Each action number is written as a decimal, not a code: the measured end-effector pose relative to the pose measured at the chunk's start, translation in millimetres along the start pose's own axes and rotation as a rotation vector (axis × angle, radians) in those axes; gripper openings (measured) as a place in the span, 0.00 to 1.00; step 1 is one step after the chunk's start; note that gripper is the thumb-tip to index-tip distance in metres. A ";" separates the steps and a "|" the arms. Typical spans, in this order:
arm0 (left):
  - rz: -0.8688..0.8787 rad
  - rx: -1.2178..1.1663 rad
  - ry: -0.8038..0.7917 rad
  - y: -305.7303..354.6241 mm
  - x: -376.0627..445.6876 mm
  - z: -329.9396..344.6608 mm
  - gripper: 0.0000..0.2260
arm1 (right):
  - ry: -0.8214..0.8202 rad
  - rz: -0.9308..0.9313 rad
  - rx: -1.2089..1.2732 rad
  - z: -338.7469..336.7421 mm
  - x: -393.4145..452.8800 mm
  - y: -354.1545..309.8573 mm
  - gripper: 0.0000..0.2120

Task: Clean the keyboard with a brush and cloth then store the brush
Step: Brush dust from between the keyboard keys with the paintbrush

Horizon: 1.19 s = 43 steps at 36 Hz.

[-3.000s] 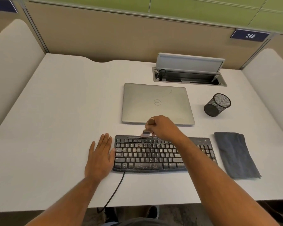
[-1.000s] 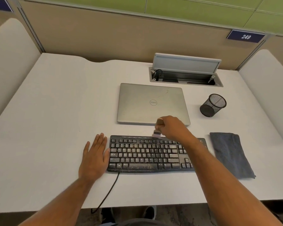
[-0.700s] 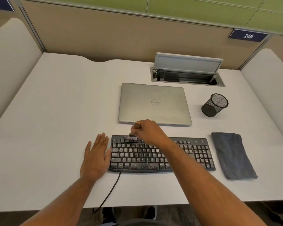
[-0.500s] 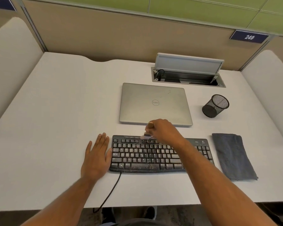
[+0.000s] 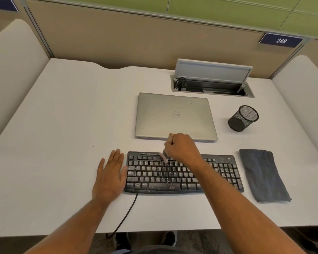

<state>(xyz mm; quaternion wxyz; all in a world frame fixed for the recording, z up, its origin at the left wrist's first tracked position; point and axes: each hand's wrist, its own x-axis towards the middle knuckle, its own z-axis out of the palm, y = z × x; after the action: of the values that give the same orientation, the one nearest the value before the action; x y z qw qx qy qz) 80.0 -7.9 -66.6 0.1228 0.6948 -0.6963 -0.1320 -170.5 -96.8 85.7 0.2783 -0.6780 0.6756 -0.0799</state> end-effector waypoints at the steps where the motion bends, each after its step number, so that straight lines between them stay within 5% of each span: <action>1: 0.000 0.001 0.000 0.0 0.1 0.0 0.31 | -0.006 0.019 0.012 -1.5 0.6 1.4 0.25; 11: 0.002 -0.006 0.002 0.4 -0.1 -0.3 0.31 | 0.001 0.137 0.129 -1.2 -3.4 -2.1 0.14; 16: -0.001 -0.004 -0.002 1.1 0.2 -0.5 0.32 | 0.109 0.156 0.147 0.2 -4.1 0.0 0.18; 30: 0.000 -0.011 0.003 0.2 -0.2 0.6 0.31 | 0.002 0.143 0.174 4.7 -7.0 -1.3 0.16; 34: 0.002 -0.001 -0.004 0.9 0.0 0.2 0.31 | 0.135 0.145 0.202 6.9 -6.8 -0.2 0.23; 39: 0.001 0.006 0.000 0.0 -0.1 0.8 0.31 | -0.007 0.171 0.214 6.9 -5.1 -2.3 0.15; 43: 0.000 0.008 -0.003 0.7 0.2 0.9 0.31 | 0.061 0.156 0.224 8.7 -4.3 -3.7 0.17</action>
<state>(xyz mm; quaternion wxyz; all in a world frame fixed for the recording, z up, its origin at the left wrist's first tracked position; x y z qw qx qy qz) 79.0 -8.1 -67.2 0.1188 0.6951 -0.6970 -0.1301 -163.3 -90.5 81.4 0.3367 -0.5854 0.7213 -0.1535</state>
